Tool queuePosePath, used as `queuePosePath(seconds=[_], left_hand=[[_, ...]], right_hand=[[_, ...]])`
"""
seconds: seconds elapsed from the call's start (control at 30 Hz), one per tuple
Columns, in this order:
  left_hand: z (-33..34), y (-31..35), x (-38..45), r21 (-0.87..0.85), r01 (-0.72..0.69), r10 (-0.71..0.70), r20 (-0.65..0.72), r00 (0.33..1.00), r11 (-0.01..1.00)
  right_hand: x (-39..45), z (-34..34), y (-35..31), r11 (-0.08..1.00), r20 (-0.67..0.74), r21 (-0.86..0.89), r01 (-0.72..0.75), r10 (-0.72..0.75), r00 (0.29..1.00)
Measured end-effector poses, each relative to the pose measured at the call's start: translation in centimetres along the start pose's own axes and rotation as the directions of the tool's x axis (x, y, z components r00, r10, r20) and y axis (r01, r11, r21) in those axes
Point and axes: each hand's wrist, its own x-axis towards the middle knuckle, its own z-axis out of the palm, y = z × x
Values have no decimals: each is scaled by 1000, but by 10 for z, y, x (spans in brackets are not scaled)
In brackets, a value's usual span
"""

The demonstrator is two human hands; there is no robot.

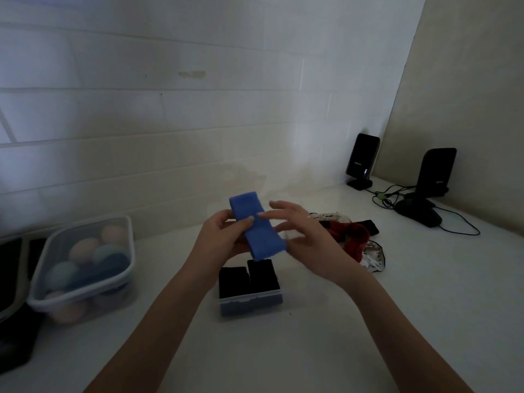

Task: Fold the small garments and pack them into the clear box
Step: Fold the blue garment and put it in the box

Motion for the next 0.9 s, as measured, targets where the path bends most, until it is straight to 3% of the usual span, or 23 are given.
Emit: queuePosePath(seconds=[0.1,0.2,0.33,0.47,0.9], left_hand=[[-2,-3,1,2,3,-3,-1,1000,1000],[-3,-6,1,77,-10,9,12,1000,997],[5,-5,-4,235,-73,54,87,995,969],[10,-4,-11,254,-93,41,204,978,963],[7,0,-11,407,-50,-70,275,959,912]], right_hand=[[-3,4,-2,995,89,-92,27,-19,996],[-1,7,-3,997,7,-72,-4,4,1000],[1,9,-5,996,-116,69,-62,70,991],[2,11,-11,961,-151,256,-106,148,977],[0,15,-8,954,-274,268,-135,210,938]])
